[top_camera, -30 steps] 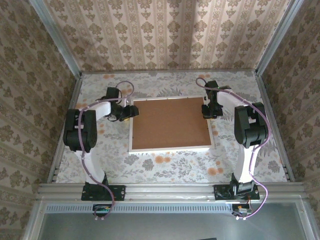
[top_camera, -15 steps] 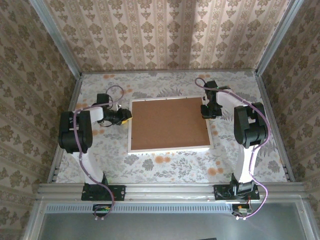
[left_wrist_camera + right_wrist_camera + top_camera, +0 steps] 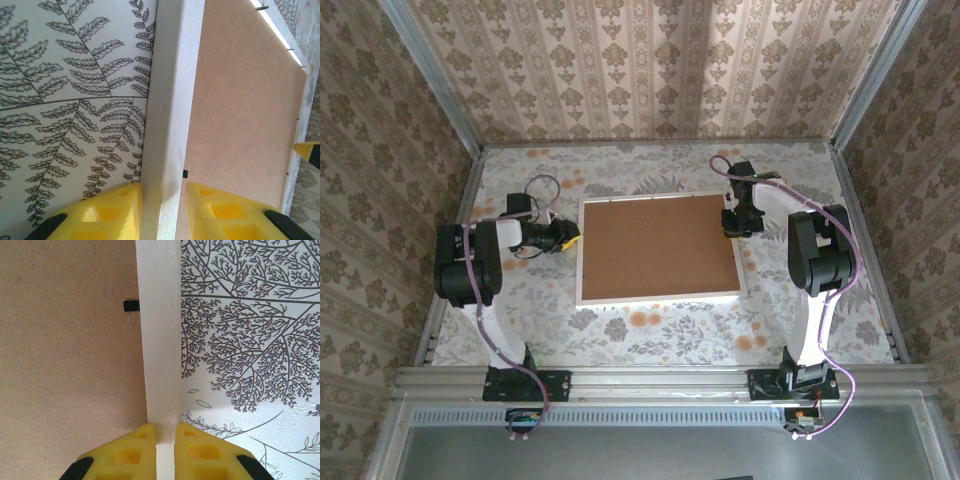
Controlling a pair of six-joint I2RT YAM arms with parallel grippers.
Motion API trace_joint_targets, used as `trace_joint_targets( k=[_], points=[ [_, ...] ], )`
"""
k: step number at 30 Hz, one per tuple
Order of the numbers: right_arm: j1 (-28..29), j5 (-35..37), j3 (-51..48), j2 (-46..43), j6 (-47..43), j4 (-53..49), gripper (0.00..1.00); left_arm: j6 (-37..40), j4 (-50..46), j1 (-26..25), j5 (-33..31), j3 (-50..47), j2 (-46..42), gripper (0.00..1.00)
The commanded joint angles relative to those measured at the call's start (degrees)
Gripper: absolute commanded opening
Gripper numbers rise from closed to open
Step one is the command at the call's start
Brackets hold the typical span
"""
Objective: Put the photo into the frame
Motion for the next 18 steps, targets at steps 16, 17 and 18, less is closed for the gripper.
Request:
trace_joint_targets(
  k=[16, 17, 18],
  points=[
    [1.5, -4.5, -1.1, 3.1, -0.2, -1.1, 0.13, 5.6, -9.9, -4.6, -3.7, 5.6, 6.0, 0.35],
    [1.5, -4.5, -1.2, 3.1, -0.2, -1.1, 0.13, 5.6, -9.9, -4.8, -3.5, 5.8, 6.4, 0.35],
    [1.5, -4.5, -1.1, 3.2, -0.1, -1.1, 0.13, 5.4, -9.8, -4.9, -3.2, 6.0, 6.8, 0.35]
  ],
)
